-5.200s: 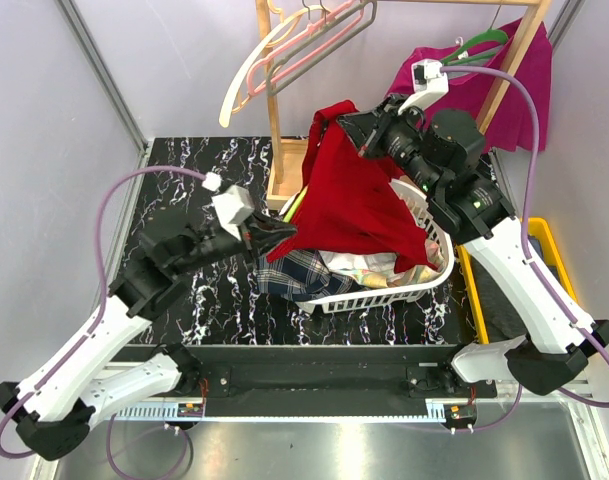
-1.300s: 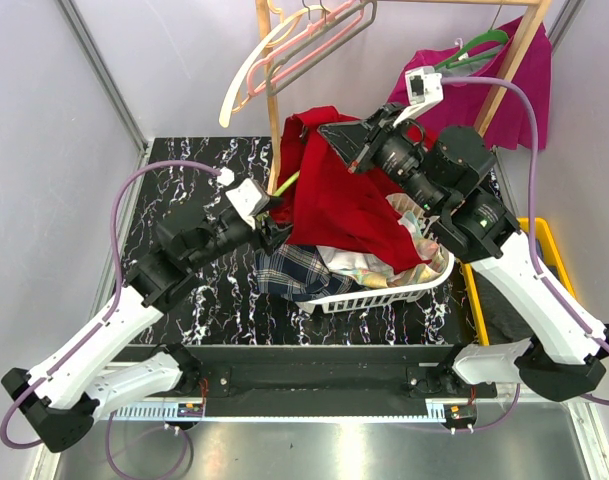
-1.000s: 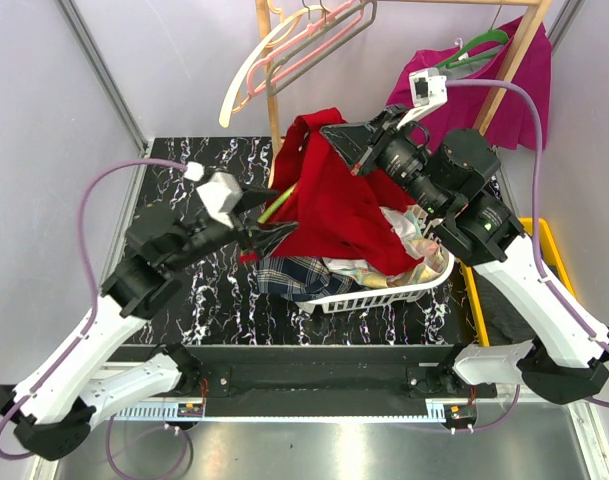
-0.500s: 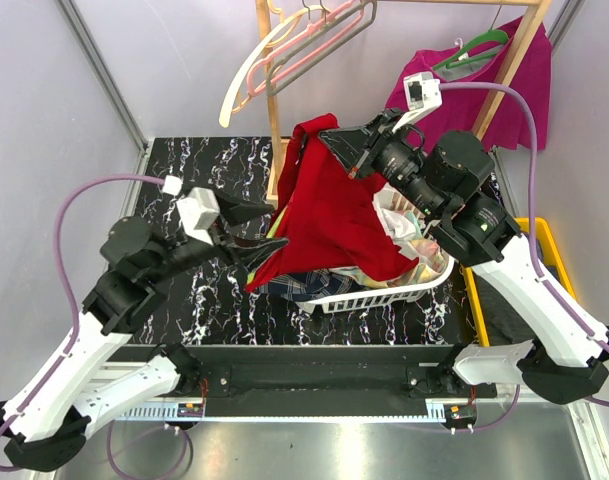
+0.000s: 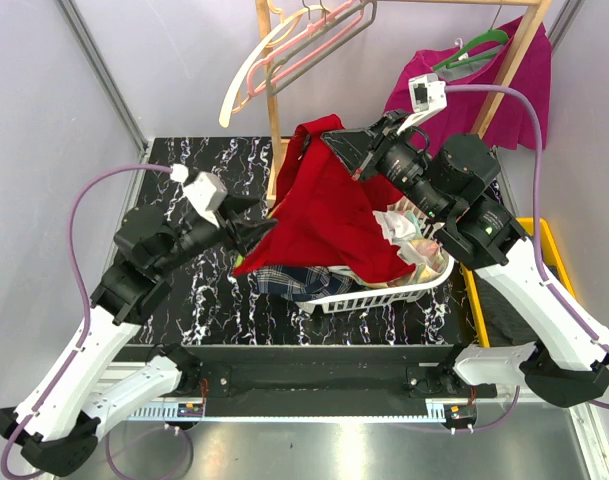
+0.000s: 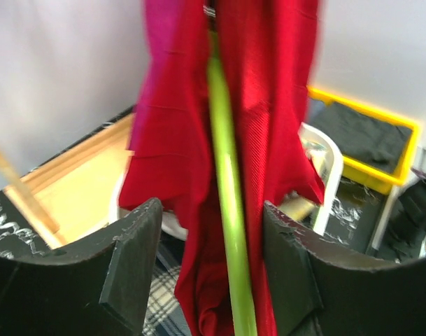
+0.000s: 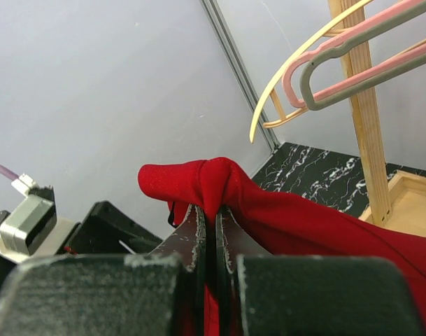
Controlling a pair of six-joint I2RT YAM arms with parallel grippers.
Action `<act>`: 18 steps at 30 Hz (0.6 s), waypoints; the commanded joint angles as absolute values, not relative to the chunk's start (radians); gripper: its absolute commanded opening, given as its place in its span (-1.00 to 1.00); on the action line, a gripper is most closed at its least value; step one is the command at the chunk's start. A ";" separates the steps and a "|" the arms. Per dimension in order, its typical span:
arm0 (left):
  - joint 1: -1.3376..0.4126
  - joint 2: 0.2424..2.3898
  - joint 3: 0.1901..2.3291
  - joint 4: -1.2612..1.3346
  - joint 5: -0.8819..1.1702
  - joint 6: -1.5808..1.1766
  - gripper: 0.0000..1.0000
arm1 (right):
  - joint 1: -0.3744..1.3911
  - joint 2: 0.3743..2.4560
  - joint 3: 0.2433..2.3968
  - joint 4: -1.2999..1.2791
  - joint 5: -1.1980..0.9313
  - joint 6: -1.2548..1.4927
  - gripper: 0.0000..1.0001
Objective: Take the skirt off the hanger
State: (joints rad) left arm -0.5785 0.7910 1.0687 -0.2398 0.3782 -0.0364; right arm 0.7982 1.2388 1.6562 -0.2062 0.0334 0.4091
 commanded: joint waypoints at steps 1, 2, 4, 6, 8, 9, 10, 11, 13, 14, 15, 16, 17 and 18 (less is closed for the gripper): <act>-0.502 0.790 1.126 -0.173 0.422 -0.123 0.18 | 0.807 1.189 1.671 -0.066 0.021 0.420 -1.00; -0.493 0.790 1.126 -0.170 0.428 -0.144 0.18 | 0.807 1.189 1.669 -0.069 0.021 0.420 -1.00; -0.465 0.792 1.129 -0.155 0.445 -0.169 0.18 | 0.808 1.187 1.666 -0.071 0.023 0.420 -1.00; -0.448 0.796 1.137 -0.138 0.475 -0.212 0.18 | 0.807 1.186 1.660 -0.074 0.026 0.419 -1.00; -0.431 0.804 1.143 -0.129 0.494 -0.245 0.17 | 0.808 1.184 1.657 -0.074 0.028 0.419 -1.00; -0.431 0.807 1.141 -0.118 0.505 -0.255 0.17 | 0.807 1.184 1.655 -0.074 0.026 0.420 -1.00; -0.431 0.811 1.140 -0.111 0.506 -0.267 0.17 | 0.808 1.187 1.655 -0.074 0.028 0.420 -1.00; -0.431 0.816 1.137 -0.104 0.506 -0.284 0.17 | 0.808 1.189 1.657 -0.074 0.028 0.422 -1.00; -0.431 0.822 1.131 -0.086 0.511 -0.299 0.17 | 0.807 1.189 1.657 -0.074 0.025 0.422 -1.00; -0.431 0.824 1.128 -0.078 0.518 -0.317 0.17 | 0.807 1.189 1.655 -0.075 0.025 0.422 -1.00; -0.431 0.827 1.123 -0.060 0.525 -0.324 0.17 | 0.808 1.187 1.655 -0.075 0.028 0.422 -1.00; -0.431 0.831 1.120 -0.052 0.532 -0.327 0.17 | 0.808 1.187 1.654 -0.077 0.028 0.422 -1.00; -0.431 0.831 1.115 -0.045 0.538 -0.339 0.17 | 0.807 1.186 1.654 -0.077 0.028 0.420 -1.00; -0.431 0.834 1.108 -0.037 0.543 -0.342 0.17 | 0.808 1.186 1.655 -0.077 0.026 0.422 -1.00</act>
State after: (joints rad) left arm -0.4351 0.8291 1.0977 -0.1375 0.4927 -0.2844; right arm 0.7986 1.2331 1.6337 -0.2073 0.0338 0.4126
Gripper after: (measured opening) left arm 0.590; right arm 0.022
